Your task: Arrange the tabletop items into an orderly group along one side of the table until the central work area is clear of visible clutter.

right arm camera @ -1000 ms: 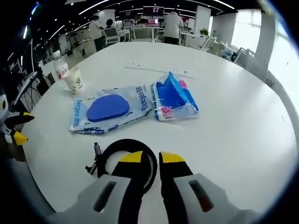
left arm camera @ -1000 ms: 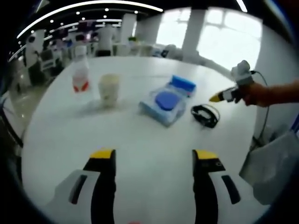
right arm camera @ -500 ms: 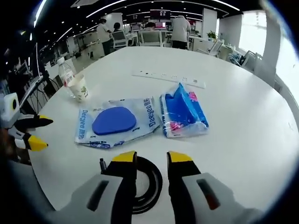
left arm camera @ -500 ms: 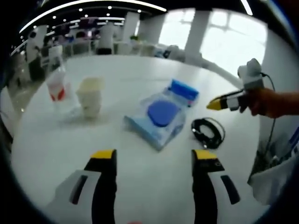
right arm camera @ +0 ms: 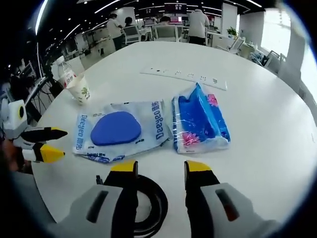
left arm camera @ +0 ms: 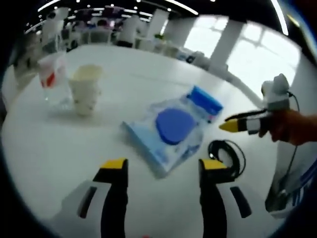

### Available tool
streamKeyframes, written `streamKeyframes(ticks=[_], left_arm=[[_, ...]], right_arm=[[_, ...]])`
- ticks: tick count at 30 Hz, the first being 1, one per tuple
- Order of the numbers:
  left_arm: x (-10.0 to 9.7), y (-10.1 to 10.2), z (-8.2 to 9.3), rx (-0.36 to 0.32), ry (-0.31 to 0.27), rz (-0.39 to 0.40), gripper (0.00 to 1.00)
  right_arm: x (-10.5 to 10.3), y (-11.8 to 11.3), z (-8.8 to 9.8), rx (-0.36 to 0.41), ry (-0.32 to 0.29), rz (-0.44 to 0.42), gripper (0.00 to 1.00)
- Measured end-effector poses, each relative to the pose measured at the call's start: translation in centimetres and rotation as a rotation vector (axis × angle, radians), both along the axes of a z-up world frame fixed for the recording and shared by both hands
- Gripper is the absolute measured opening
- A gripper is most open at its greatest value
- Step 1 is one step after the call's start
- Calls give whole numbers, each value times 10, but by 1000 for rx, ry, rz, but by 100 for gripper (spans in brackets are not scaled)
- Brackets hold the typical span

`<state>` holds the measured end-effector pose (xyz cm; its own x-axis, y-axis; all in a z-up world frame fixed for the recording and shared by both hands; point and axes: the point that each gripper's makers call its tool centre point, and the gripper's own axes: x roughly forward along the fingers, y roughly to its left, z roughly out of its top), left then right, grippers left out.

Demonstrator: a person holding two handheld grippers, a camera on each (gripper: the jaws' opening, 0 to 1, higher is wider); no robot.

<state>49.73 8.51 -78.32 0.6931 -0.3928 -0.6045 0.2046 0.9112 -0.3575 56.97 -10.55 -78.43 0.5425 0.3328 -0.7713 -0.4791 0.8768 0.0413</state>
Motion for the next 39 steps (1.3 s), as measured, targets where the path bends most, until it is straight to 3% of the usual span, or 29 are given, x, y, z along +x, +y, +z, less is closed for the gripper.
streamKeyframes(ticks=[5,9,12,13,17,23,36,39], left_arm=[[9,-4,2,-49,0,46,49],[10,-6,0,-36,5,46,45],[9,-8,-5,-95,57,122,45],[10,-8,-4,-97,49,125,45],[11,-11,-6,-73,40,96,45],[11,-14,-11,-117,60,125,42],[12,-10,-21,-100,58,146,25],[10,-1,-29,8,79,126,13]], right_arm=[[12,3,1,43,1,-22,32],[22,10,2,53,-10,4,28],[32,13,3,73,-16,-1,26],[34,15,3,76,-15,0,26],[37,20,0,54,-13,38,26],[41,22,-4,36,-12,59,25],[43,27,-15,9,21,83,18],[43,28,-14,19,23,67,5]])
